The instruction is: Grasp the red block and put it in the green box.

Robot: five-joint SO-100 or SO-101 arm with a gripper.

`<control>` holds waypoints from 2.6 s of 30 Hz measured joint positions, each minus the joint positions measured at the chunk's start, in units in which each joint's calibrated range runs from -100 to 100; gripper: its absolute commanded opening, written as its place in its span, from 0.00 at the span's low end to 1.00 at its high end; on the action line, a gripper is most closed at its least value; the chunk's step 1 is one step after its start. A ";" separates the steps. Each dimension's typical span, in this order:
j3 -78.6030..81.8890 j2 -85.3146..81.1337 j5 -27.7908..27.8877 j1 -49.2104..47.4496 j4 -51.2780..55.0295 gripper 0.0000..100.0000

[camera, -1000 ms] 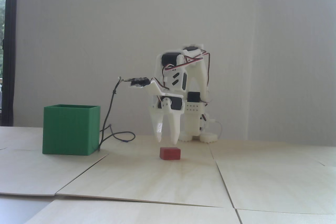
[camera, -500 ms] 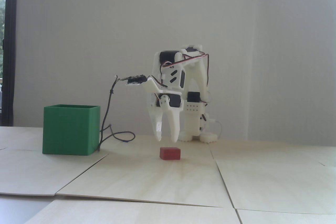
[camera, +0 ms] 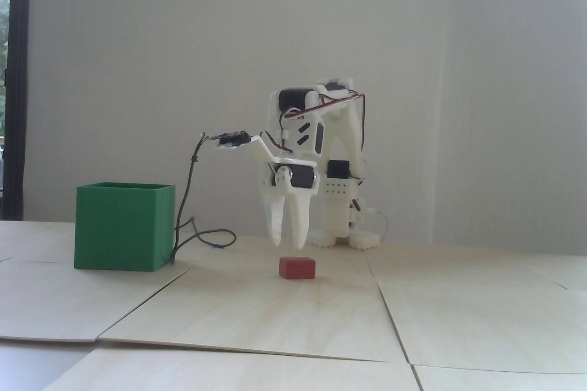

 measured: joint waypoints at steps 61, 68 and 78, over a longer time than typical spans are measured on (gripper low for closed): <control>-12.18 10.21 1.44 0.84 0.50 0.21; -11.73 9.46 1.44 0.84 0.50 0.21; -11.64 4.82 1.44 0.84 0.50 0.21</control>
